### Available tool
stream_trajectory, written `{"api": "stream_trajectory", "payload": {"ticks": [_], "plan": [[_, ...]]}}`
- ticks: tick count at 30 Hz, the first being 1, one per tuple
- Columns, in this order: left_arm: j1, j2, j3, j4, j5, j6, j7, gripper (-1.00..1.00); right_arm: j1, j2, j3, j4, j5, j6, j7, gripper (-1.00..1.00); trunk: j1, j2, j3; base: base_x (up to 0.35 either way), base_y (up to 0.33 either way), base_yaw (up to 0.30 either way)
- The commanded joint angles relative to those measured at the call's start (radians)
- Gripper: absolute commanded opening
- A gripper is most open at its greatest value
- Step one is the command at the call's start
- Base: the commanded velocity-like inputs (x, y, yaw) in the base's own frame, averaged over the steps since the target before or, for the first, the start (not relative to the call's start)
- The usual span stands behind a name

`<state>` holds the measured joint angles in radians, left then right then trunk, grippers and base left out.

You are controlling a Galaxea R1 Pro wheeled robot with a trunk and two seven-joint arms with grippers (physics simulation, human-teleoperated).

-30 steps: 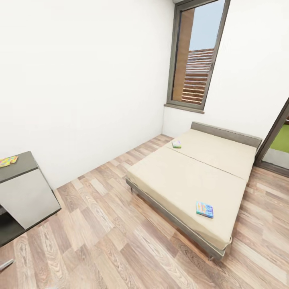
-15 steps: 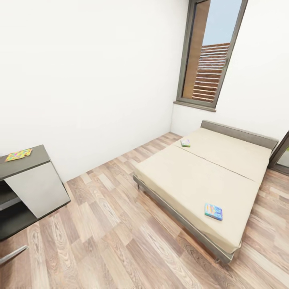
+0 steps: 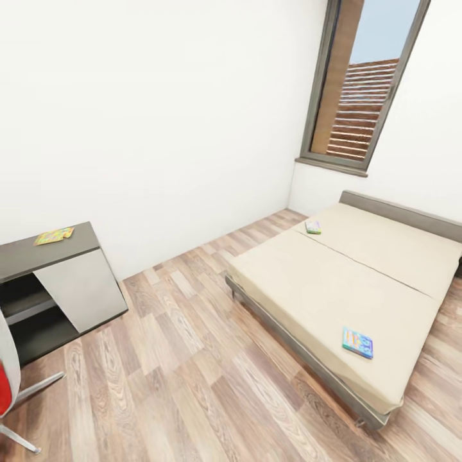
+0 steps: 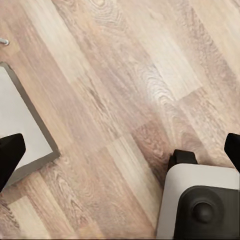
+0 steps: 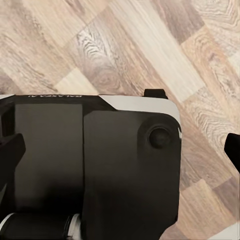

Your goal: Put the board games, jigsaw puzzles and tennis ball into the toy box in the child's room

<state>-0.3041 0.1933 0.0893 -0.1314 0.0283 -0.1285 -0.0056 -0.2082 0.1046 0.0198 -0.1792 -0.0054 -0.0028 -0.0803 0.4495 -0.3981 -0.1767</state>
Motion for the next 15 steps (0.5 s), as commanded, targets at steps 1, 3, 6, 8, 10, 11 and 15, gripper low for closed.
{"api": "stream_trajectory", "payload": {"ticks": [1,3,6,8,10,11,15], "plan": [[-0.001,-0.002,0.004,0.004,0.003,-0.004,-0.001,1.0,0.0,0.0,0.01,0.0,-0.001,0.0,-0.004,1.0,0.0,-0.002,-0.003,0.0,0.0,0.201],[-0.001,-0.006,0.004,0.008,0.003,-0.005,-0.001,1.0,0.0,0.0,0.034,0.0,-0.002,0.0,-0.005,1.0,0.0,-0.002,-0.006,0.0,0.0,0.204],[-0.001,-0.012,0.004,0.01,0.003,-0.006,-0.001,1.0,0.0,0.0,0.06,0.0,-0.003,0.0,-0.005,1.0,0.0,-0.002,-0.01,0.002,0.0,0.205],[-0.001,-0.014,0.004,0.011,0.002,-0.006,-0.001,1.0,0.0,0.0,0.067,0.0,-0.003,-0.001,-0.005,1.0,0.0,-0.002,-0.012,0.023,0.0,0.207],[-0.001,-0.015,0.004,0.011,0.002,-0.006,0.0,1.0,0.0,0.0,0.073,0.0,-0.004,-0.001,-0.006,1.0,0.0,-0.002,-0.015,0.061,0.003,0.207],[-0.001,-0.016,0.004,0.012,0.002,-0.006,0.0,1.0,0.0,0.0,0.076,0.0,-0.004,-0.002,-0.006,1.0,0.0,-0.002,-0.016,0.094,0.033,0.207],[-0.001,-0.017,0.004,0.013,0.002,-0.006,0.0,1.0,0.0,0.0,0.079,0.001,-0.005,-0.005,-0.006,1.0,0.0,-0.002,-0.021,0.146,0.087,0.208]]}}
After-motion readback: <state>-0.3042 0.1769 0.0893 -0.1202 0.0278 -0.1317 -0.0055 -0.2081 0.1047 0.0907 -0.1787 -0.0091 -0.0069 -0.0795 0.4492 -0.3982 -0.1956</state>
